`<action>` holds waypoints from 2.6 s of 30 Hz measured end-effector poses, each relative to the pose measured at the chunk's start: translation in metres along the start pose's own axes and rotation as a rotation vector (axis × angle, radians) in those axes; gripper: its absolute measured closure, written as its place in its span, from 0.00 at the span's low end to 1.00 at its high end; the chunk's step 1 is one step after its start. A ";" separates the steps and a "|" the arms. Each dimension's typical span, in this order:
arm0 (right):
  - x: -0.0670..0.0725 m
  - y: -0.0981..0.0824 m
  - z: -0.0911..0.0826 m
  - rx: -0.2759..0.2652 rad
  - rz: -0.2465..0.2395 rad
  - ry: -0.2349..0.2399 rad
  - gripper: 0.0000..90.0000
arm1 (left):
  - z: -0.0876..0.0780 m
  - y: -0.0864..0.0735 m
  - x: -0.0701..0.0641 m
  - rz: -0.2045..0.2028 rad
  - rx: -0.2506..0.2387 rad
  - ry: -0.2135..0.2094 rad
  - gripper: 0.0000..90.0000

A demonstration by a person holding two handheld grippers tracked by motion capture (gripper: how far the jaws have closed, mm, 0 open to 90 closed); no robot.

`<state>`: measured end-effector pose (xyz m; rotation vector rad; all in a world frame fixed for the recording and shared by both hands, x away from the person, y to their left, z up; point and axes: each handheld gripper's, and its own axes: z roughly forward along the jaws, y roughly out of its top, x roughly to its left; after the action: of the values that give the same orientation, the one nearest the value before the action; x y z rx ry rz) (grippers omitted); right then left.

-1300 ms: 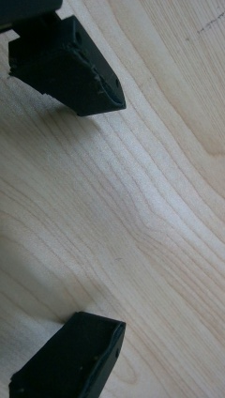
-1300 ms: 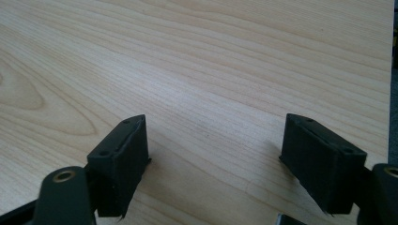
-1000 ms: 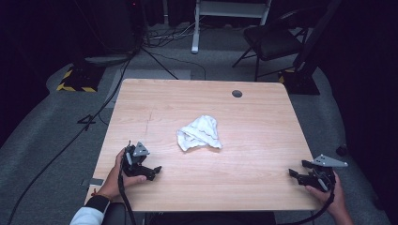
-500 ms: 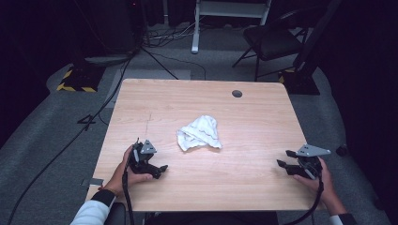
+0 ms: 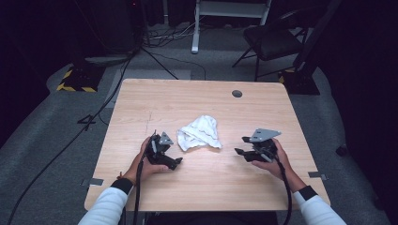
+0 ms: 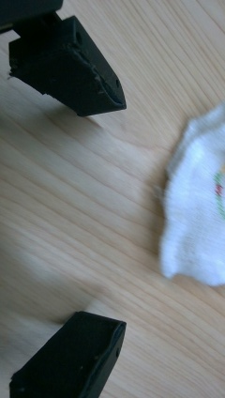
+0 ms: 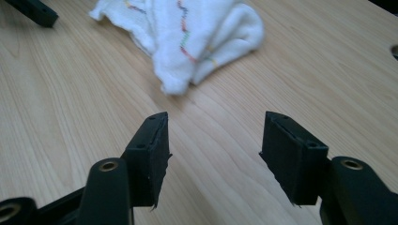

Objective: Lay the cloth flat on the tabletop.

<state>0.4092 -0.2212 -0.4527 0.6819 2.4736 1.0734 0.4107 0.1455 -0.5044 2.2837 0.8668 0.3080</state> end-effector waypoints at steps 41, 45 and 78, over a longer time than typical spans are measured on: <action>-0.013 0.023 0.006 -0.077 0.014 -0.113 0.97 | -0.031 0.029 -0.002 0.081 -0.170 0.045 0.92; -0.021 0.021 -0.009 -0.105 0.058 -0.126 0.97 | -0.039 0.031 -0.004 0.108 -0.194 0.050 0.92; -0.038 -0.046 -0.036 0.075 0.221 -0.262 0.66 | -0.016 0.039 -0.084 0.331 -0.108 -0.169 0.58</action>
<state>0.4095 -0.2907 -0.4592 1.0663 2.2608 0.9026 0.3605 0.0761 -0.4652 2.3084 0.3765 0.2936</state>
